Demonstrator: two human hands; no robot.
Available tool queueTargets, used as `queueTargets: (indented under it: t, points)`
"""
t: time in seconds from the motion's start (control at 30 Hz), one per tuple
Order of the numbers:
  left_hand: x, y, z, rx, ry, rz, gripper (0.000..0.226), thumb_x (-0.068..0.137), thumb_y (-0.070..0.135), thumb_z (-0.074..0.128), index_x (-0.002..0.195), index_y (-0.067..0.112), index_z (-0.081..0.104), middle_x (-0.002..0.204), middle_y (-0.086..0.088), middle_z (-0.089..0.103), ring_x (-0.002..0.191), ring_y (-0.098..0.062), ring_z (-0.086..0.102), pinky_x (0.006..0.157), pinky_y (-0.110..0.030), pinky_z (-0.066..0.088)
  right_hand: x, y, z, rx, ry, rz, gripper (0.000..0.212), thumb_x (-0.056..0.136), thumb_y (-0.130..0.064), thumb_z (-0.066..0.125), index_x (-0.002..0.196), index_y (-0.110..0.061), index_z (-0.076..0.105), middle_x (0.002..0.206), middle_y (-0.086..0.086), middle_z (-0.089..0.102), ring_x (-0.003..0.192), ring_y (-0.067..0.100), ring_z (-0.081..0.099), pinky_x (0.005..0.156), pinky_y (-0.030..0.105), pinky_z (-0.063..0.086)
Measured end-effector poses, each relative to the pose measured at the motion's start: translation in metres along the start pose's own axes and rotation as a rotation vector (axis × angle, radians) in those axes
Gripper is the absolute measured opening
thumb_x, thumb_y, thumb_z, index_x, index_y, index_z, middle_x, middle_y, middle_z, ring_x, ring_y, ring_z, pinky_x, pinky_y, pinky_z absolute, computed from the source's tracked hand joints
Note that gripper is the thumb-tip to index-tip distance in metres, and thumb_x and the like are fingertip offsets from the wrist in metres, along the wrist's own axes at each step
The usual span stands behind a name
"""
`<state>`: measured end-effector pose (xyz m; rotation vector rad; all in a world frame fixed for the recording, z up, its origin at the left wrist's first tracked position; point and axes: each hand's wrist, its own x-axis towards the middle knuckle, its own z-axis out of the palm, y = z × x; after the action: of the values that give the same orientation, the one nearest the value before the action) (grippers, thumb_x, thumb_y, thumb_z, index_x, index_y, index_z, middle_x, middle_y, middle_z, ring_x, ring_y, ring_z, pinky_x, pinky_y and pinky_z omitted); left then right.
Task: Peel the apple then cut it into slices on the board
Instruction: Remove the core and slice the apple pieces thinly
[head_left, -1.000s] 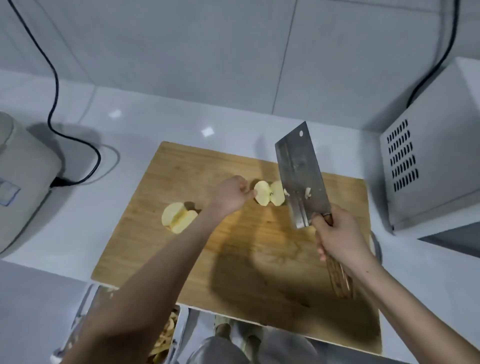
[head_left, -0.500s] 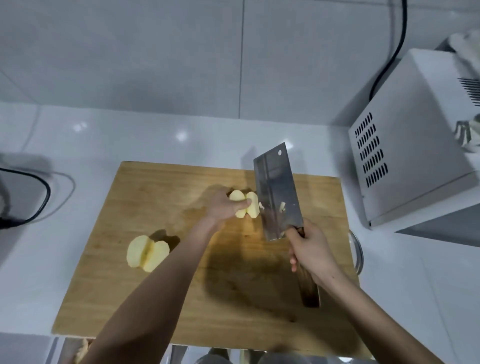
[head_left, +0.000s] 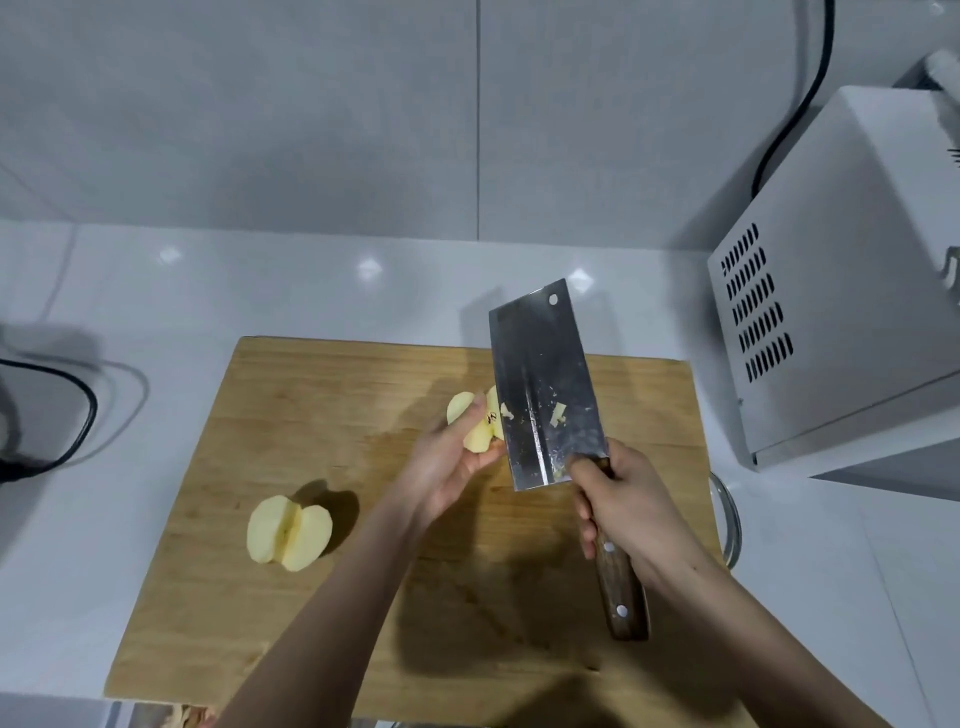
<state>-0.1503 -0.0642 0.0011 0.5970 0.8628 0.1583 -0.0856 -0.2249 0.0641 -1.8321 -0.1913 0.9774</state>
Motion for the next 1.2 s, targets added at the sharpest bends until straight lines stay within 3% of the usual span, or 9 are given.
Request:
queueTargets:
  t: [0.1,0.33,0.43,0.57,0.67,0.73,0.93,1.07,1.2]
  points:
    - [-0.001,0.002,0.003,0.027,0.013,0.048,0.033,0.091,0.018,0.058,0.12,0.001,0.054,0.095,-0.01,0.068,0.083,-0.018,0.068,0.061,-0.03,0.057,0.001,0.0,-0.001,-0.026,-0.002,-0.04,0.012,0.094,-0.011,0.045,0.085,-0.013,0.052,0.044,-0.002,0.043,0.034,0.014,0.04,0.038,0.027,0.041]
    - [0.0,0.003,0.009,0.098,0.02,0.113,0.03,0.089,0.018,0.059,0.115,0.005,0.054,0.101,-0.009,0.068,0.092,-0.019,0.067,0.065,-0.029,0.058,0.002,-0.006,-0.005,-0.053,-0.018,-0.049,0.013,0.095,-0.013,0.046,0.082,-0.012,0.051,0.043,-0.002,0.044,0.034,0.014,0.041,0.039,0.028,0.042]
    - [-0.001,0.0,0.013,0.166,0.037,0.176,0.023,0.089,0.018,0.06,0.109,0.007,0.057,0.097,-0.005,0.068,0.086,-0.015,0.066,0.063,-0.025,0.057,0.001,-0.008,-0.005,-0.046,-0.012,-0.052,0.017,0.095,-0.012,0.045,0.079,-0.013,0.049,0.043,0.0,0.043,0.033,0.015,0.04,0.038,0.028,0.041]
    - [-0.002,0.002,0.013,0.163,0.016,0.174,0.037,0.085,0.021,0.064,0.116,0.003,0.055,0.096,-0.005,0.068,0.083,-0.014,0.066,0.062,-0.024,0.055,-0.002,-0.013,-0.007,-0.014,-0.034,-0.022,0.016,0.095,-0.012,0.046,0.079,-0.013,0.049,0.042,-0.001,0.042,0.034,0.015,0.039,0.038,0.027,0.04]
    - [-0.001,0.011,0.014,0.345,-0.051,0.174,0.018,0.087,0.018,0.062,0.102,0.009,0.059,0.083,0.001,0.068,0.078,-0.012,0.065,0.061,-0.023,0.054,-0.004,-0.015,-0.005,-0.036,-0.037,-0.036,0.018,0.095,-0.01,0.045,0.078,-0.015,0.05,0.041,-0.002,0.042,0.033,0.013,0.039,0.036,0.025,0.039]
    - [-0.002,0.012,0.016,0.393,-0.064,0.21,0.022,0.087,0.019,0.062,0.106,0.009,0.058,0.088,-0.001,0.066,0.083,-0.014,0.062,0.063,-0.022,0.054,-0.005,-0.012,-0.001,-0.033,-0.013,-0.051,0.018,0.095,-0.009,0.044,0.078,-0.015,0.05,0.041,-0.002,0.042,0.032,0.013,0.039,0.036,0.024,0.038]
    - [-0.008,-0.006,0.022,0.174,0.025,0.207,0.024,0.088,0.019,0.061,0.108,0.006,0.059,0.091,-0.003,0.068,0.084,-0.013,0.064,0.074,-0.025,0.054,-0.006,-0.005,0.009,-0.092,0.027,-0.114,0.018,0.095,-0.012,0.046,0.078,-0.017,0.049,0.043,0.002,0.044,0.032,0.014,0.042,0.035,0.025,0.039]
    - [-0.01,0.002,0.016,0.315,-0.035,0.174,0.036,0.088,0.02,0.061,0.118,0.002,0.053,0.091,-0.003,0.064,0.079,-0.013,0.062,0.059,-0.02,0.053,-0.006,-0.01,-0.002,-0.058,-0.033,-0.041,0.02,0.094,-0.011,0.045,0.076,-0.016,0.05,0.041,-0.002,0.042,0.033,0.014,0.04,0.036,0.024,0.038]
    - [-0.011,0.009,0.016,0.404,-0.089,0.182,0.034,0.088,0.021,0.06,0.115,0.002,0.053,0.089,-0.003,0.061,0.079,-0.012,0.059,0.056,-0.017,0.051,-0.009,-0.01,0.0,-0.003,-0.018,-0.023,0.02,0.095,-0.01,0.045,0.077,-0.015,0.052,0.043,0.001,0.042,0.034,0.015,0.039,0.037,0.025,0.037]
